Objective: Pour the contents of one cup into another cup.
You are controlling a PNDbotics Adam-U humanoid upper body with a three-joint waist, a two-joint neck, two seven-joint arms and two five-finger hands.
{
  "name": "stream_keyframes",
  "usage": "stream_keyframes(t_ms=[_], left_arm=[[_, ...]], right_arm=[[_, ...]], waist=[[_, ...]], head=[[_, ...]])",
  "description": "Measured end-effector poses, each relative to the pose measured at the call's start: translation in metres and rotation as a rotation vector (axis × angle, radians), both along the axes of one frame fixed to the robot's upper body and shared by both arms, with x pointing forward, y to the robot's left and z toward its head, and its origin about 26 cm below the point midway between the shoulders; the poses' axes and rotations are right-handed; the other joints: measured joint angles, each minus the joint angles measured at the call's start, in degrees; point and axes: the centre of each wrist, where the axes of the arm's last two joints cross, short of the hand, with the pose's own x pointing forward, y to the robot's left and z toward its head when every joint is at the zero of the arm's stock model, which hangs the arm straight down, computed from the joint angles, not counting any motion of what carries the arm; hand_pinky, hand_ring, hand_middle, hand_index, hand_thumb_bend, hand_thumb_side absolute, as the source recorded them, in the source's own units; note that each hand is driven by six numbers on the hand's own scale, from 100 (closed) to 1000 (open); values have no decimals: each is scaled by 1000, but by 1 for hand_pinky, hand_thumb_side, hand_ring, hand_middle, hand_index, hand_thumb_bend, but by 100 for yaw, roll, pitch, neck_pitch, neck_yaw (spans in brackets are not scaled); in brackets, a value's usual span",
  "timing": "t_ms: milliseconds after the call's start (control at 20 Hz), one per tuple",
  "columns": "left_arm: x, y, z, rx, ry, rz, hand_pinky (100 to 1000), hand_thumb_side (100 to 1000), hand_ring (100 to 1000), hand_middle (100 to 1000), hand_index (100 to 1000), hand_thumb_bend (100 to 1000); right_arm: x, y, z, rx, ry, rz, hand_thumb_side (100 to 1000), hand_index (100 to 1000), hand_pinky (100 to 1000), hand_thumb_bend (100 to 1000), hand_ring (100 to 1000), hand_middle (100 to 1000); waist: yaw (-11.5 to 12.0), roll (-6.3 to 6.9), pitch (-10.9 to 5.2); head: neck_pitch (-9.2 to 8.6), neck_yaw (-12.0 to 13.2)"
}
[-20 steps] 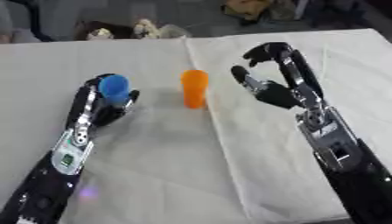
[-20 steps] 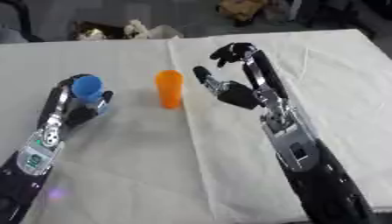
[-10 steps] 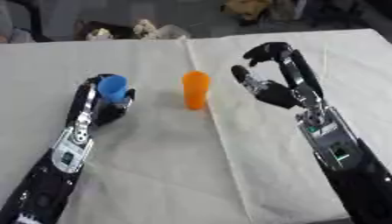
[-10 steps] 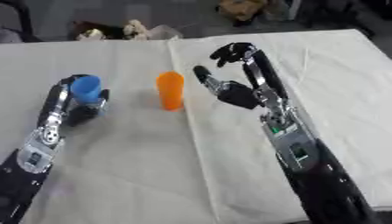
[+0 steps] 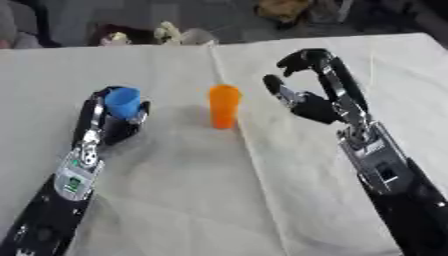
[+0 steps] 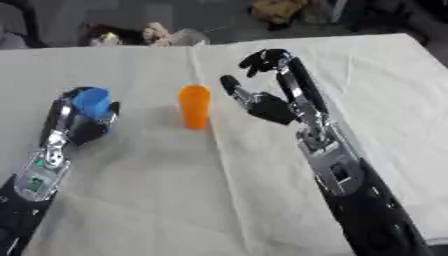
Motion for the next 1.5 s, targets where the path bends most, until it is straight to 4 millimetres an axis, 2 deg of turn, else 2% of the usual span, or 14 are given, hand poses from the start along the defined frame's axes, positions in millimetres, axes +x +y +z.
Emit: stream_keyframes(t_ms=[200,550,950,1250,1500], left_arm=[[-5,4,20,-50,-61,-14,267,413,272,223,721,100],[-18,6,48,-115,-132,-54,272,432,275,226,722,100],[-27,-1,60,-149,-155,-107,293,441,279,230,723,100],[-31,-4,64,-158,-164,-132,340,443,281,232,723,100],[-32,-5,66,-161,-170,-144,356,446,281,232,723,100]], right_arm=[[4,-1,-11,1,43,-8,652,642,717,453,776,472],[12,1,-36,-19,131,-19,616,651,743,504,853,518],[25,14,-67,-74,207,-3,596,669,773,565,887,547],[29,26,-78,-121,206,2,596,672,778,570,892,551],[33,33,-82,-145,192,-7,587,687,820,587,925,604]], waist=[[69,11,-20],[177,39,-54],[254,46,-84],[315,90,-87],[350,121,-87]], head=[[1,-20],[1,-89],[1,-159],[1,-190],[1,-214]])
